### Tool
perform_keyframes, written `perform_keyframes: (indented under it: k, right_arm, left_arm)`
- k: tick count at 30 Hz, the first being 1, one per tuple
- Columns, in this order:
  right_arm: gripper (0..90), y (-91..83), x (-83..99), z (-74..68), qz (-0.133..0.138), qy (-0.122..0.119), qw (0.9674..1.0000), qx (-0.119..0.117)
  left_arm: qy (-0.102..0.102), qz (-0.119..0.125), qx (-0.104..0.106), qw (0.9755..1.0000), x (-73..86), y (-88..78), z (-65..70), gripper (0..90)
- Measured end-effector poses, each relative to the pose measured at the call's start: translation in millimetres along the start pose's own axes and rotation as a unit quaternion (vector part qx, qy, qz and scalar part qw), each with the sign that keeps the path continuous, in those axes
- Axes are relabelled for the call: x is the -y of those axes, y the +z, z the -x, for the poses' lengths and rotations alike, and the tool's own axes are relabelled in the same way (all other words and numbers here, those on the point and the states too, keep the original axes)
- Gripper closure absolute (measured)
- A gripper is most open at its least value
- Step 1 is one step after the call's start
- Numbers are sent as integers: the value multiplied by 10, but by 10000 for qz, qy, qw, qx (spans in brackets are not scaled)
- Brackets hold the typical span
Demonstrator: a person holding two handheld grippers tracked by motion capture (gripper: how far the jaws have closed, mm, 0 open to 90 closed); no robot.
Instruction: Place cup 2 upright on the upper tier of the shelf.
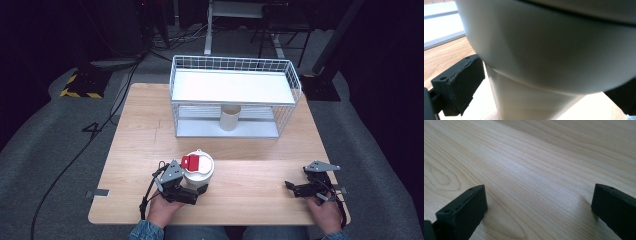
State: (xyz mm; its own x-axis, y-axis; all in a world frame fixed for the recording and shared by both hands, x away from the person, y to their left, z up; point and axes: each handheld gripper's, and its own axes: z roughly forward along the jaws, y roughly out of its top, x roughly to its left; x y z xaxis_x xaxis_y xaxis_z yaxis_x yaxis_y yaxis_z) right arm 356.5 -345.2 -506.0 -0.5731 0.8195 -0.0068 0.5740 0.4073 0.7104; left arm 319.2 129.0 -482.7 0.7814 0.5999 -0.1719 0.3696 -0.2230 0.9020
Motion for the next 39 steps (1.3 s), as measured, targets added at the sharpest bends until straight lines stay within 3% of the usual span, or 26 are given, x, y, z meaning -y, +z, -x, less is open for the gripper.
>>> perform_keyframes:
  k: [5,13,17,39]
  right_arm:
    - [5,0,0,0,0,-1,10000,0]
    - [5,0,0,0,0,0,10000,1]
    - [5,0,0,0,0,0,10000,0]
    - [5,0,0,0,0,-1,10000,0]
  left_arm:
    - [93,44,-43,9999,14,40,2,6]
    - [-36,333,1,9994,97,85,-24,45]
    - [158,311,-75,9994,105,87,-11,85]
    - [246,316,-205,9990,106,73,11,102]
